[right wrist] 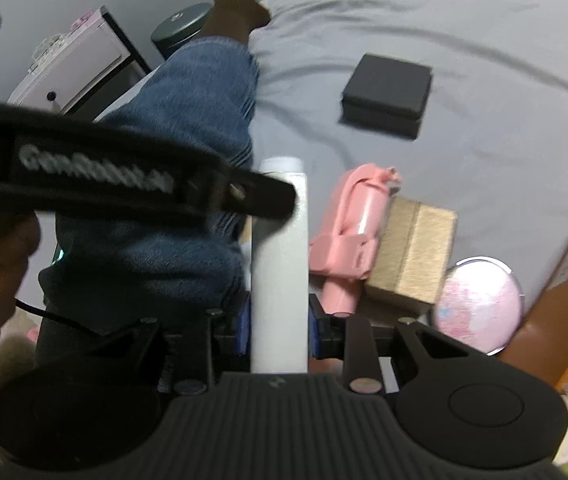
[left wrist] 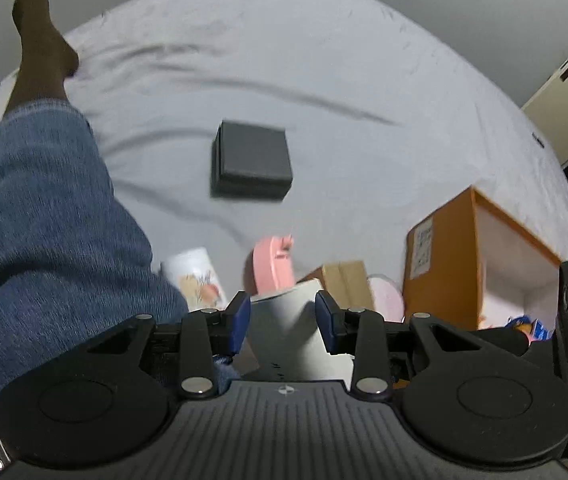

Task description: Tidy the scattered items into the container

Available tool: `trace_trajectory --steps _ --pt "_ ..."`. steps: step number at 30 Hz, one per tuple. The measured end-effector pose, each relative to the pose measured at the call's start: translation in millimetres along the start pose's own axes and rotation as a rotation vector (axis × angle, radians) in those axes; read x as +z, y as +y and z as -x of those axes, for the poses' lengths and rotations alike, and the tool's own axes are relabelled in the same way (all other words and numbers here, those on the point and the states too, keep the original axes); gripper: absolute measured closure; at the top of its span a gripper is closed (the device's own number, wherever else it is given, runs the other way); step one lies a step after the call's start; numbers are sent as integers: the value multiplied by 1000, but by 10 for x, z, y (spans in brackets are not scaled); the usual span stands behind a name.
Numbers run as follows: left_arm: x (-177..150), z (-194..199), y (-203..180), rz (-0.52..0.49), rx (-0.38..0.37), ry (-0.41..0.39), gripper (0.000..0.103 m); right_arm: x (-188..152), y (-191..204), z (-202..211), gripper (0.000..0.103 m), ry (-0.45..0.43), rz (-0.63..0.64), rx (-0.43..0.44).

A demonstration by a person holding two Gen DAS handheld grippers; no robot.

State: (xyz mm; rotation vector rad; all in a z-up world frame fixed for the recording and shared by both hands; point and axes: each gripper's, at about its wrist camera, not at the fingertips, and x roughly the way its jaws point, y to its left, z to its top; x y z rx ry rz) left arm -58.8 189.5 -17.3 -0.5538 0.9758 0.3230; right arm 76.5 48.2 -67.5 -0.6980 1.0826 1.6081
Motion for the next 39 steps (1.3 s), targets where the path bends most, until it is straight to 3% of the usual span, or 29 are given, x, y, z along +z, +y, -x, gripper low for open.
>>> trace_trajectory --steps 8,15,19,25,28,33,39 --pt "12 -44 -25 3 3 17 63 -31 -188 301 73 -68 -92 -36" --pt "-23 -269 -15 13 -64 80 63 -58 -306 488 73 -113 -117 -99" --pt "-50 -434 -71 7 -61 112 62 -76 -360 553 73 -130 -126 -137" --pt "-79 -640 -151 -13 -22 124 62 -96 -454 585 73 -140 -157 -130" --pt "-95 -694 -165 -24 -37 123 59 -100 -450 594 73 -144 -158 -128" --pt "-189 -692 -305 -169 -20 109 49 -108 -443 629 73 -149 -162 -124" --pt "-269 -675 -383 -297 -11 85 49 -110 -474 685 73 -164 -188 -114"
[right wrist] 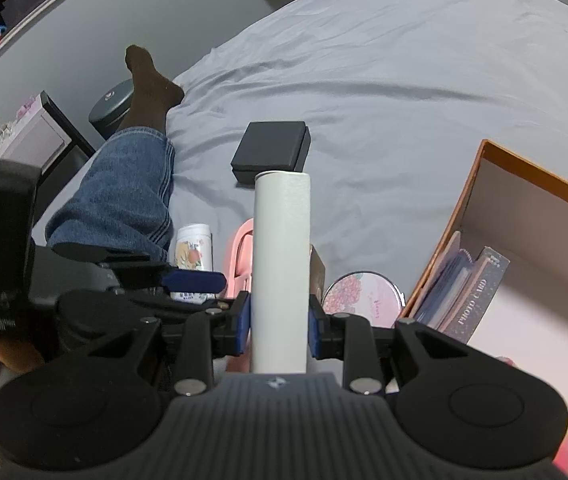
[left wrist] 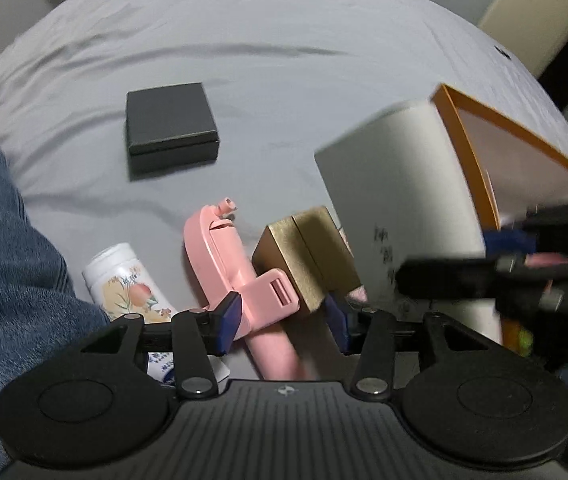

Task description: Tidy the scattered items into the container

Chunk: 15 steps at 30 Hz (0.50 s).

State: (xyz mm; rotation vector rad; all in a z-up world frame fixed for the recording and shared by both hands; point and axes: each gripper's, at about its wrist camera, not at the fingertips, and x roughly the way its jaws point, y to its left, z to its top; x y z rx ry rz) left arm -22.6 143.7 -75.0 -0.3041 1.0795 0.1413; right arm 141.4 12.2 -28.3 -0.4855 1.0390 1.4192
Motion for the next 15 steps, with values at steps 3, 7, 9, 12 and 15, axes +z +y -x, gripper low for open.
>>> trace_trajectory --steps 3,7,9,12,15 --pt "-52 -36 -58 -75 11 14 49 24 -26 33 73 -8 -16 18" --pt "-70 -125 -110 -109 70 6 45 27 -39 49 73 -10 -20 22" --pt "-64 -164 -122 -123 93 6 42 26 -33 50 73 -10 -17 22" --pt "-46 -194 -134 -129 122 0 41 25 -36 61 72 -15 -15 10" --pt "-29 -254 -166 -154 172 -5 41 27 -54 63 72 -16 -23 -4"
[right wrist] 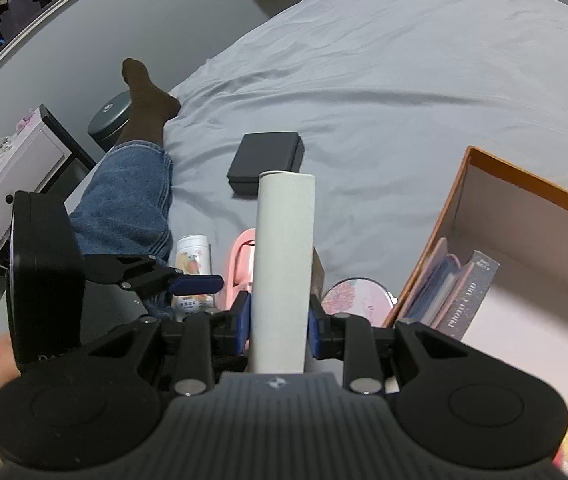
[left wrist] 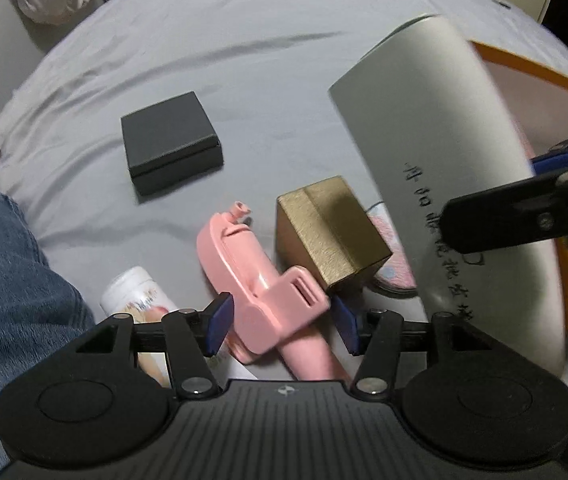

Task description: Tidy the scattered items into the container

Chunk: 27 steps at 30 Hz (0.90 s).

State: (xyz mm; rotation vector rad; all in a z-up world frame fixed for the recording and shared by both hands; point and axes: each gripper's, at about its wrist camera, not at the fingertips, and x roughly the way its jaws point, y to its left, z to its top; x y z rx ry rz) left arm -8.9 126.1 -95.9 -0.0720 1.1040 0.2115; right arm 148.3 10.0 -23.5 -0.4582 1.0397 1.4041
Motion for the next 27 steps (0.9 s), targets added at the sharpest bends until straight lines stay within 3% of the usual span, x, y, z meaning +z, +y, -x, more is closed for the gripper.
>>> trace_trajectory --steps 3,8,13,17,27 --pt "9 -31 30 25 18 7 41 5 -32 3 72 -2 -12 -2" --pt "-26 69 84 59 5 -19 56 10 -45 18 72 -5 -13 6" --pt "-39 182 319 214 -38 -39 68 8 -47 21 72 -5 -15 7" --pt "-35 166 552 387 -90 -28 69 5 -40 13 72 -6 -18 6" --pt "43 -27 535 433 -33 18 61 1 -48 -16 72 3 -19 -2"
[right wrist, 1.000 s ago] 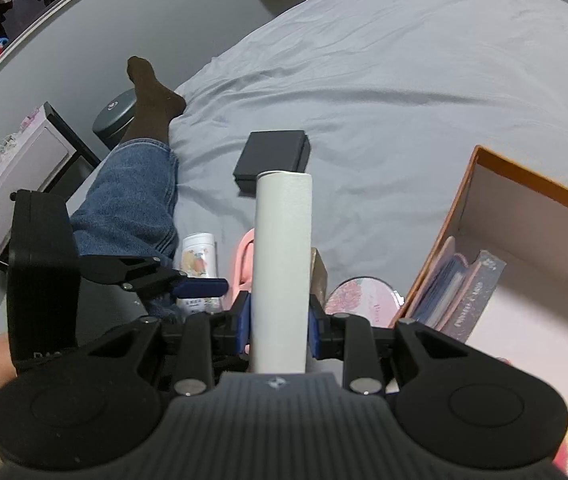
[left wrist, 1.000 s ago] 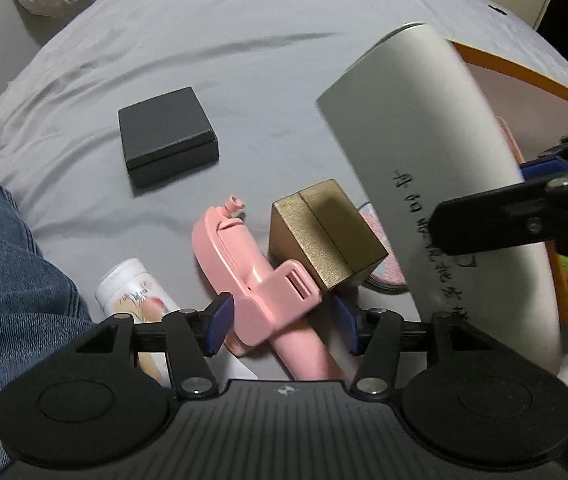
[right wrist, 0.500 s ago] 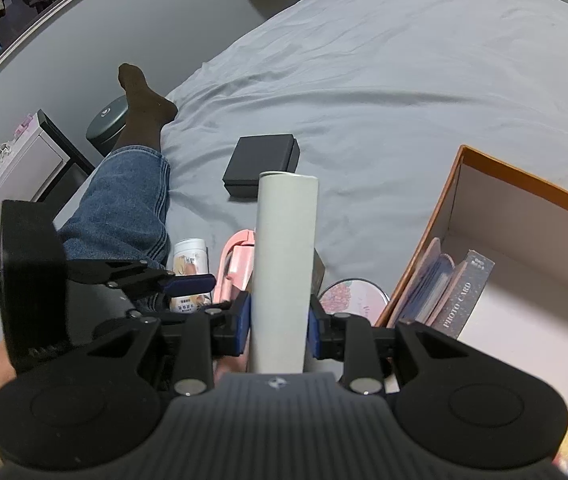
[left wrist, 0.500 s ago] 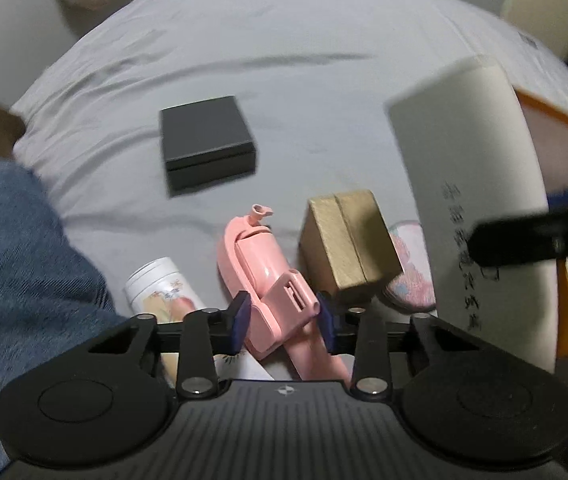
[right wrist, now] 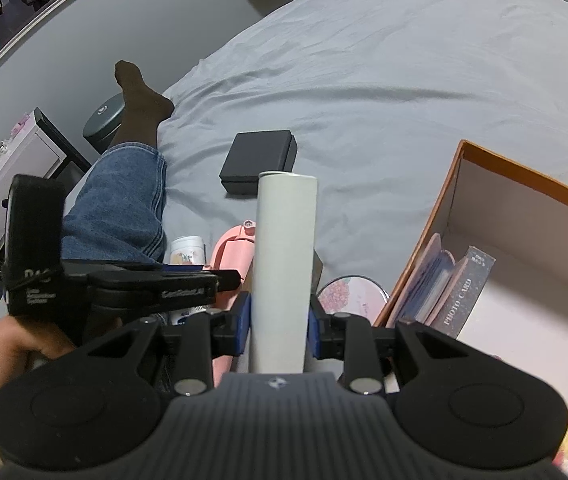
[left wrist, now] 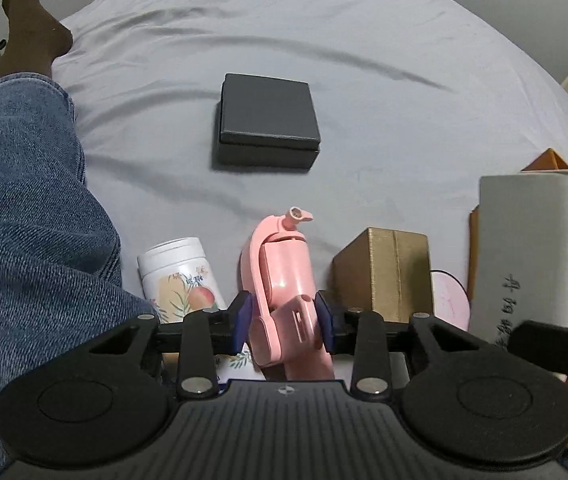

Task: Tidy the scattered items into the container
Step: 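Grasp the pink selfie stick with the left tool while the right tool holds the bottle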

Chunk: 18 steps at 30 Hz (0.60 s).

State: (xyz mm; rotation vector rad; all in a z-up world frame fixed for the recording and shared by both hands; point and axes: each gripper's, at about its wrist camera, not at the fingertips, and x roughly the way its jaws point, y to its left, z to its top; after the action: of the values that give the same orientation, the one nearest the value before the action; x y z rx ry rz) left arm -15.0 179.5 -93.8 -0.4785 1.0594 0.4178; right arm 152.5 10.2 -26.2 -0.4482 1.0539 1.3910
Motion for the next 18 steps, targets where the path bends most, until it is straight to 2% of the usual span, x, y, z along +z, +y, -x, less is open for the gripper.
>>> trace_trajectory --steps 5,11,14,15,18 --pt "-10 -18 20 8 -4 0 61 -2 -5 0 72 0 0 -1" --pt "-34 66 87 31 -32 -19 70 -2 -32 15 72 -9 -6 6" --pt "-41 136 99 33 -15 -43 92 -2 -43 27 72 -13 -9 10" --pt "-40 168 119 38 -12 -51 96 0 -46 30 72 -14 -11 12" --pt "-21 192 185 72 -44 -47 96 0 -43 41 72 -17 -13 15"
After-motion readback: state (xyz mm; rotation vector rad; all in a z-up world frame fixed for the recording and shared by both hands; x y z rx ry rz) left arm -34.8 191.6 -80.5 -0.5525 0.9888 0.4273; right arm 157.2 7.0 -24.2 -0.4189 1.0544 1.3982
